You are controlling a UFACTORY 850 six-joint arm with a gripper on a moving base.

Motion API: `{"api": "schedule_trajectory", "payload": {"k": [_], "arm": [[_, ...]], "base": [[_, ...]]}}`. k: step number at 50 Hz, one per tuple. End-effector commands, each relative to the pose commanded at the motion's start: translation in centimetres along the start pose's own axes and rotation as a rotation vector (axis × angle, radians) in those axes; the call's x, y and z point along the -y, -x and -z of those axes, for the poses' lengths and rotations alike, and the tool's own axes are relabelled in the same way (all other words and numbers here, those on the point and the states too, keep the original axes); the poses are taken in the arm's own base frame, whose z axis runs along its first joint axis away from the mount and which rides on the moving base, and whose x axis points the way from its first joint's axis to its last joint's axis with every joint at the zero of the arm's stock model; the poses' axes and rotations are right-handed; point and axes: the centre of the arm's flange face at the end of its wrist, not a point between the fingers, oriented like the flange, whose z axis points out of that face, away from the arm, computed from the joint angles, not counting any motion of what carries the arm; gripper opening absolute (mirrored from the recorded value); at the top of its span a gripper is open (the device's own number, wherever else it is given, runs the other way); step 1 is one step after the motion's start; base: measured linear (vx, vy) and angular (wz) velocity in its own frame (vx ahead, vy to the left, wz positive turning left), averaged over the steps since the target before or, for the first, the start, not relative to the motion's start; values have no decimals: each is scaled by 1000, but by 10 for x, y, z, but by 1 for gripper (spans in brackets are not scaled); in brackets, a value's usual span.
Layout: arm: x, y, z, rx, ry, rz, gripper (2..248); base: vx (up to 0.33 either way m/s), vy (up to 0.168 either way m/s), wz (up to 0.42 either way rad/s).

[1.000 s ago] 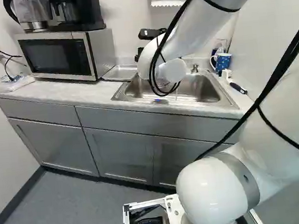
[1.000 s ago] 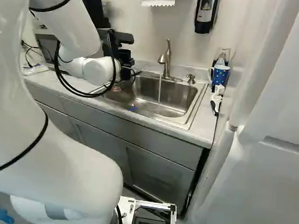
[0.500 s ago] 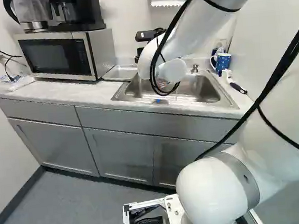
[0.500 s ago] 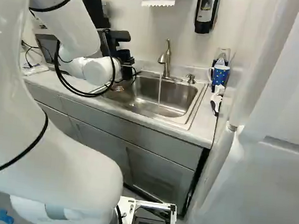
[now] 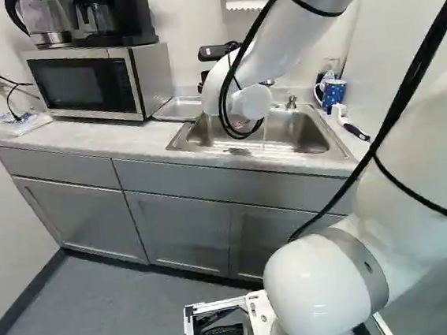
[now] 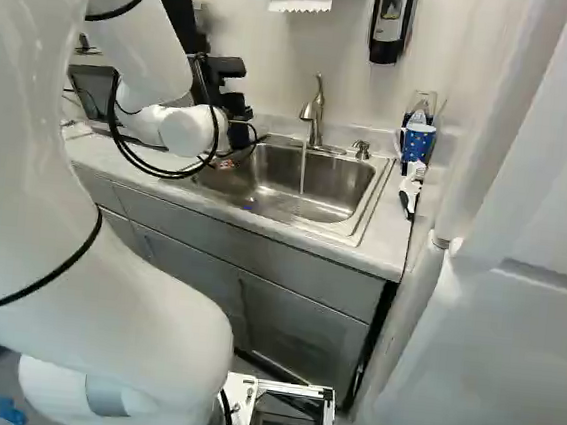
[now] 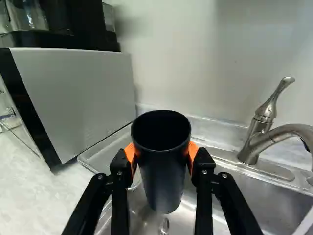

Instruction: Rinse the cup and place it in the tray

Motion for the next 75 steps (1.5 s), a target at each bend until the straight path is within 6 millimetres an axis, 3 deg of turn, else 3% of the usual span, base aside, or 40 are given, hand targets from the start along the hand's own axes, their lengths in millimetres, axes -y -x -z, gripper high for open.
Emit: {"api": "schedule_trajectory", "payload": {"k": [28, 53, 75], "arm": [[33, -6, -43, 1, -64, 7, 122], [52, -11, -96, -5, -88, 9, 122], [64, 8, -143, 21, -98, 12, 122]], "base": [[0, 0, 0], [0, 0, 0], [0, 0, 0]]}}
